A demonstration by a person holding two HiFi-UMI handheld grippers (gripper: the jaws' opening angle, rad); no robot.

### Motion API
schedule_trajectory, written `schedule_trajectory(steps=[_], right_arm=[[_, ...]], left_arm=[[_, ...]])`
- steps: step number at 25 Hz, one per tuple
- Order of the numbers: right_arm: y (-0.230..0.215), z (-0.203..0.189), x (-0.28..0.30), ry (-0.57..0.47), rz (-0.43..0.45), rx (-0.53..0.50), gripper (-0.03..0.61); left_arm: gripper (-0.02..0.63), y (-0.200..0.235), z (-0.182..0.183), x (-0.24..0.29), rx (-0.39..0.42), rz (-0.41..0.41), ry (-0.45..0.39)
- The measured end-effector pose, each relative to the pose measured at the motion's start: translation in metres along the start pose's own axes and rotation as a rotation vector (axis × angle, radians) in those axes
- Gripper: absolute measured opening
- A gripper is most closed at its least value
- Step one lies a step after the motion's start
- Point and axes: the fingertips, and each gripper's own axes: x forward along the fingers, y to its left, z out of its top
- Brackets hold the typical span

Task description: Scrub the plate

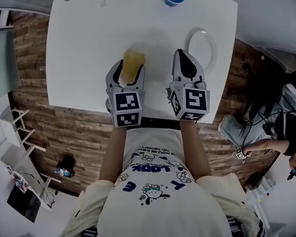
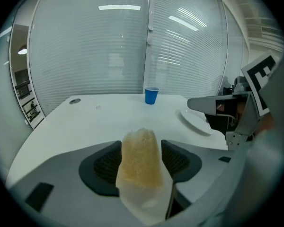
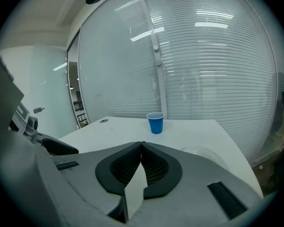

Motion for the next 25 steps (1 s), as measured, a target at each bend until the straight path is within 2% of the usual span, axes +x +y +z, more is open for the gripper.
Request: schedule_trajectory(steps=[13,19,25], right_arm=[[-0.007,-0.011,-0.005,0.026,-0.035,0.01,-0.006],[-0.011,-0.015,-0.006,0.031,-0.046,0.017,-0.006],[-0.015,-0.019,-0.01,0.031,-0.061,0.025,-0.006]], left_arm=[[0.267,0.003,-0.028,0.016,0.015,0.005,0.106],[0.267,0.006,-0.027,0.021,0.01,0.012,0.105],[0.234,0.006,-0.028,0.021,-0.003,-0.004,0.101]])
